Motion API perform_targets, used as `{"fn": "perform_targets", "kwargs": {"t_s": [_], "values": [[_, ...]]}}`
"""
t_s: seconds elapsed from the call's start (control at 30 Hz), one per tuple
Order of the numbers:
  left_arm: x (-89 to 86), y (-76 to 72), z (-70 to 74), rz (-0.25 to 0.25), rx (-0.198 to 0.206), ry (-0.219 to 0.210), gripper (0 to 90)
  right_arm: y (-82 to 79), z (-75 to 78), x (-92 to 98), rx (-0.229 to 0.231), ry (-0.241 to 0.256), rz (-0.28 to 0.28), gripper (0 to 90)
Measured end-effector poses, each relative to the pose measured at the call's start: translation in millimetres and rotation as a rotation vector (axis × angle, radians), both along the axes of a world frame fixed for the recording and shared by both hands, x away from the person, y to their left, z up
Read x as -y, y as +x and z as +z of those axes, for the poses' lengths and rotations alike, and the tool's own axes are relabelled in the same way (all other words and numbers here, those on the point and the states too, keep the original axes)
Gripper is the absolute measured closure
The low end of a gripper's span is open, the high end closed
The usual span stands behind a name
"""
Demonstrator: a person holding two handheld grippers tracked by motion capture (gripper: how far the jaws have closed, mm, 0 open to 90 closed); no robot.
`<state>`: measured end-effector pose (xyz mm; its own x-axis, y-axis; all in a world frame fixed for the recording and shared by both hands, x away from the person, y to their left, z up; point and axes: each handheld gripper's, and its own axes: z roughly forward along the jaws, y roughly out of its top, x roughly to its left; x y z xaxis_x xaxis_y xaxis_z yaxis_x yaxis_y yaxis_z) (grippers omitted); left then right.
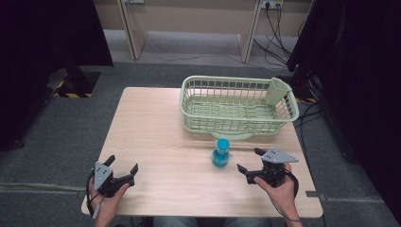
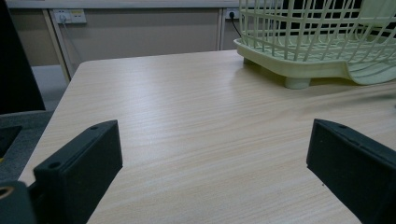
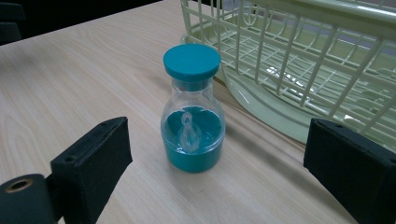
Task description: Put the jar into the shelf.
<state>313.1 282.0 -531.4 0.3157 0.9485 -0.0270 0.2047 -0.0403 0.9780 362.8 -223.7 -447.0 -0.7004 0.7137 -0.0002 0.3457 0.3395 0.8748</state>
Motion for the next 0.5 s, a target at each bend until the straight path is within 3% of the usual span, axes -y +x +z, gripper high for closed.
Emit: {"fn": "perform_targets", "kwargs": {"t_s": [0.5], "values": [[-0.4,0.1,0.0,-0.001,0.000,-0.001,2.7,29.2,5.0,-29.6,-0.036,-0.014,0.031,14.6]]}}
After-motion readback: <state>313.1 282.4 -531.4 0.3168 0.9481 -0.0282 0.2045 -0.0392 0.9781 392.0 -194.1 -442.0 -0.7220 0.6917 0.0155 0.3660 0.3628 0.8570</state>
